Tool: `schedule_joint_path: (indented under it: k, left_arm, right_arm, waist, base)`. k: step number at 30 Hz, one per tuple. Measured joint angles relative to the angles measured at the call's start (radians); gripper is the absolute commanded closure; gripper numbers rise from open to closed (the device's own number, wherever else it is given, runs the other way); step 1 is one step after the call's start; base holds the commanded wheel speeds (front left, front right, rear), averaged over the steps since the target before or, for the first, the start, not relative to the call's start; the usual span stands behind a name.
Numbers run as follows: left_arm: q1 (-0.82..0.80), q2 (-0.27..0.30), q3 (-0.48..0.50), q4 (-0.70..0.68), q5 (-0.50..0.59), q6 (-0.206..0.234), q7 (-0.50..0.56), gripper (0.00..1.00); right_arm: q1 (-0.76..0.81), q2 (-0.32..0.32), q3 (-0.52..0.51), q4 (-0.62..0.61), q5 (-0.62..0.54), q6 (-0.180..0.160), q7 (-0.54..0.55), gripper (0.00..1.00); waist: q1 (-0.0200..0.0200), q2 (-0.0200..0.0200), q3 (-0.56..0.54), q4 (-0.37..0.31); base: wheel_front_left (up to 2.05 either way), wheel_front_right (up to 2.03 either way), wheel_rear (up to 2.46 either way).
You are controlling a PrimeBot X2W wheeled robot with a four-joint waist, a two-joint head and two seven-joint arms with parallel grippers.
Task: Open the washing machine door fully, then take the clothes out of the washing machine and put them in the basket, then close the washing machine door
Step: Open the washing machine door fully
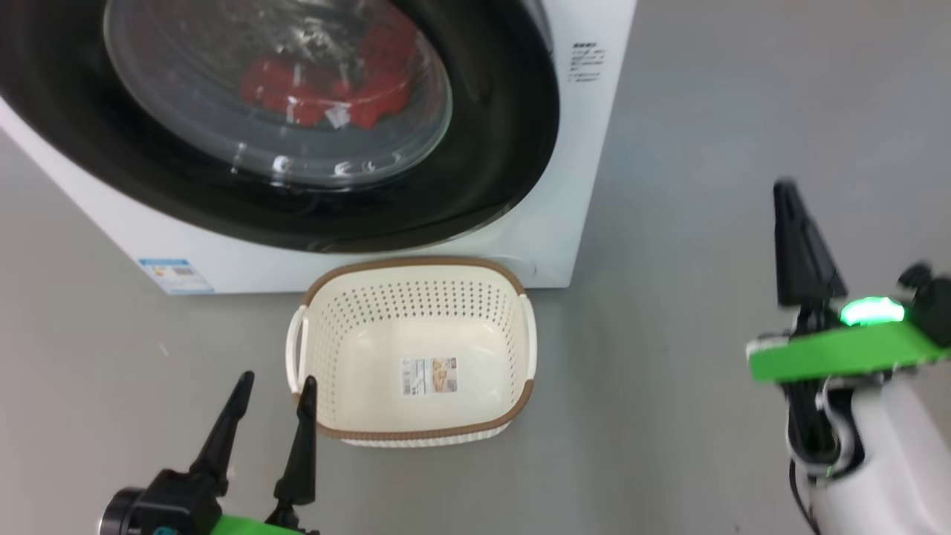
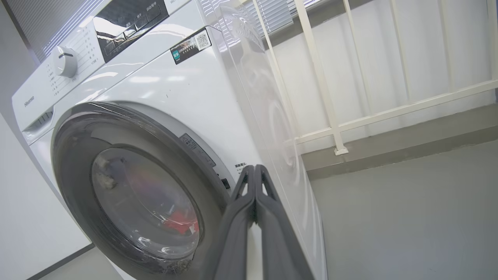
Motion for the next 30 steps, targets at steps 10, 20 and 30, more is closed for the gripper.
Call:
schedule_joint_path:
  k: [10,20,30]
  left_arm:
    - [-0.05,0.0,-0.037,-0.004,-0.038,-0.002,0.0,0.0]
    - [-0.099,0.0,-0.078,-0.008,-0.072,0.001,0.0,0.0]
    - [-0.143,-0.001,-0.099,-0.008,-0.087,0.001,0.0,0.0]
  right_arm:
    - [-0.267,-0.057,0.048,0.076,0.094,0.0,0.0,1.0]
    - [-0.494,-0.133,0.159,0.206,0.255,0.0,-0.001,1.0]
    - [-0.651,-0.207,0.267,0.256,0.653,0.0,0.188,1.0]
  waist:
    - [0.0,0.0,0.071,0.058]
    - [0.0,0.0,0.145,0.122]
    - [0.0,0.0,0.209,0.171]
  base:
    - [0.0,0.0,0.0]
    - [0.0,0.0,0.0]
    - [0.0,0.0,0.0]
